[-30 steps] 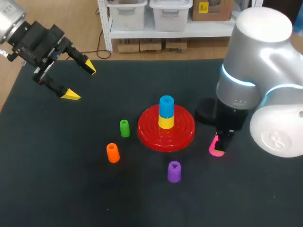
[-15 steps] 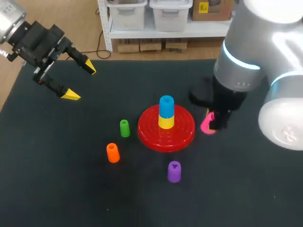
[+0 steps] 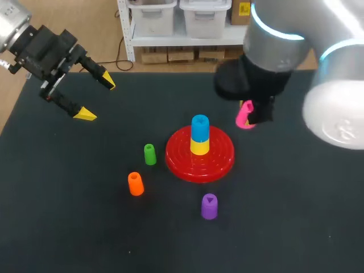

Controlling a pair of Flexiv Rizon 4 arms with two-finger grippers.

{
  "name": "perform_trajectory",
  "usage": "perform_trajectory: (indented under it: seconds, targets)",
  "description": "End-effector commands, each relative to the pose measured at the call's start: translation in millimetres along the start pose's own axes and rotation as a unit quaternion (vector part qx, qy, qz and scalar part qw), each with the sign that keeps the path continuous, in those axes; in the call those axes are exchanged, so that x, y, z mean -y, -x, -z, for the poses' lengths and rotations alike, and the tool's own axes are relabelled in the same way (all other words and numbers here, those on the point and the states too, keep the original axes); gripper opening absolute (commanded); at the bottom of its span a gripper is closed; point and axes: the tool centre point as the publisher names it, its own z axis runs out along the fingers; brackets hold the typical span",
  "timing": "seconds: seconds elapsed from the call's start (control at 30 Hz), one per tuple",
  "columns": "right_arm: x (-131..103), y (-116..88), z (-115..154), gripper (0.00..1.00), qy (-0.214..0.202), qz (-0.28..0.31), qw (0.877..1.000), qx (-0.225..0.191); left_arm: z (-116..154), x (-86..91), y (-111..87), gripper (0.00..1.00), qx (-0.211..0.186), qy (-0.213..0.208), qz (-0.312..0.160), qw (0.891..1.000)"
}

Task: Pick up and stack the cylinders on the red base in this order: pink,purple,orange,green

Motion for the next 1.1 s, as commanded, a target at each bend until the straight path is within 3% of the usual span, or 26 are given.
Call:
perform_trajectory:
  seconds: [0.03,0.17,0.33,0.57,0.7,1.1]
  targets:
    - [21,21,-5,0.00,0.039,0.010,0.999,-0.003,-1,0.8,-0.5,1.00,0.000,0.002,-0.001,1.000]
    - [38,32,-7,0.00,0.067,0.013,0.998,0.005,-1,0.8,-0.5,1.00,0.000,0.002,-0.001,1.000]
    - [52,43,-10,0.00,0.064,0.007,0.998,-0.002,-1,0.8,-0.5,1.00,0.000,0.002,-0.001,1.000]
    - [46,60,-19,0.00,0.088,-0.005,0.996,0.011,-1,0.8,-0.5,1.00,0.000,0.002,-0.001,1.000]
    - [53,66,-23,0.00,0.113,-0.032,0.992,0.043,-1,0.8,-0.5,1.00,0.000,0.002,-0.001,1.000]
    - [60,78,-38,0.00,0.126,-0.046,0.991,0.028,-1,0.8,-0.5,1.00,0.000,0.002,-0.001,1.000]
